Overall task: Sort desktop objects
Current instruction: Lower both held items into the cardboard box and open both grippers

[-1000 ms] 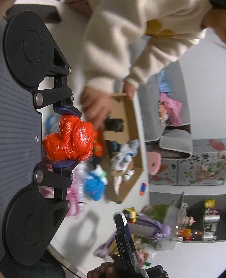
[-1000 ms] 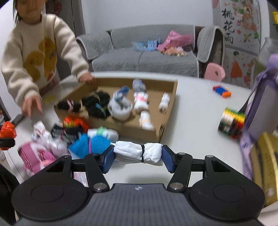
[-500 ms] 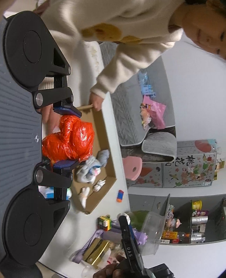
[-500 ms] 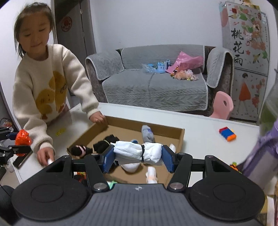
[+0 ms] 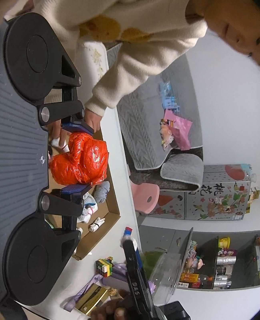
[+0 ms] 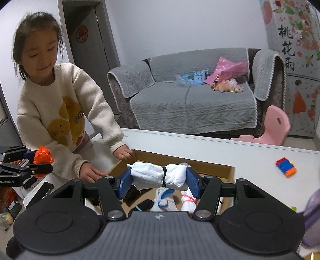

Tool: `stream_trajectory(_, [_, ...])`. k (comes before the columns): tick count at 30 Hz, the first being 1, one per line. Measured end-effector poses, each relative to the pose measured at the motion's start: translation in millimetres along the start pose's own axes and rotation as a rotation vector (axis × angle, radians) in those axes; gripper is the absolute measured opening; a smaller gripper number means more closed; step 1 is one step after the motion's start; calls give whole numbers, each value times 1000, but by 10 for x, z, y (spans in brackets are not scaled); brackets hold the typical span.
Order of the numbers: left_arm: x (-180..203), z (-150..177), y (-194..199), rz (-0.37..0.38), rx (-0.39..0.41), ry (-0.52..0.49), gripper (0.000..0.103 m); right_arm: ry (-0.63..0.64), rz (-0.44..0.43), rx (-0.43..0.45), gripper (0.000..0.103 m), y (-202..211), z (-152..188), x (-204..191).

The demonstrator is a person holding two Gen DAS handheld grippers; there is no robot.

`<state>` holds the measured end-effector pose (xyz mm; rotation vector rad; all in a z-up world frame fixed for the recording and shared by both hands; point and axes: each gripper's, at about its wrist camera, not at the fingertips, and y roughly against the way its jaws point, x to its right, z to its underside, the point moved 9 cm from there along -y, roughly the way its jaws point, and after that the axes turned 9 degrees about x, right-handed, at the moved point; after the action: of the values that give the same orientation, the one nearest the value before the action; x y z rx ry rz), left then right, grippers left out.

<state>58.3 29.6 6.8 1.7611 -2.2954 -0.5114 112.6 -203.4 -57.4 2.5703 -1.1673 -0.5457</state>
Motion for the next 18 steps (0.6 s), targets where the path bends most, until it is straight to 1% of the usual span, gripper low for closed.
stream_trajectory(5, [13,-2,-337,9,-19,-21,56,11,-25,-39,54,-326,15,-85])
stream_trajectory(8, [-29,36,-557,12,-42,-14,56,11,-40,-57,54,-487,23,-122])
stream_trajectory(13, [-137,164,-987,25,-83,12,56,9,-43,-105,54,-779,106,-105])
stream_trajectory(18, [-243,323,-1457,13,-148,26,56,9,-33,-161,54,-1096,237,-79])
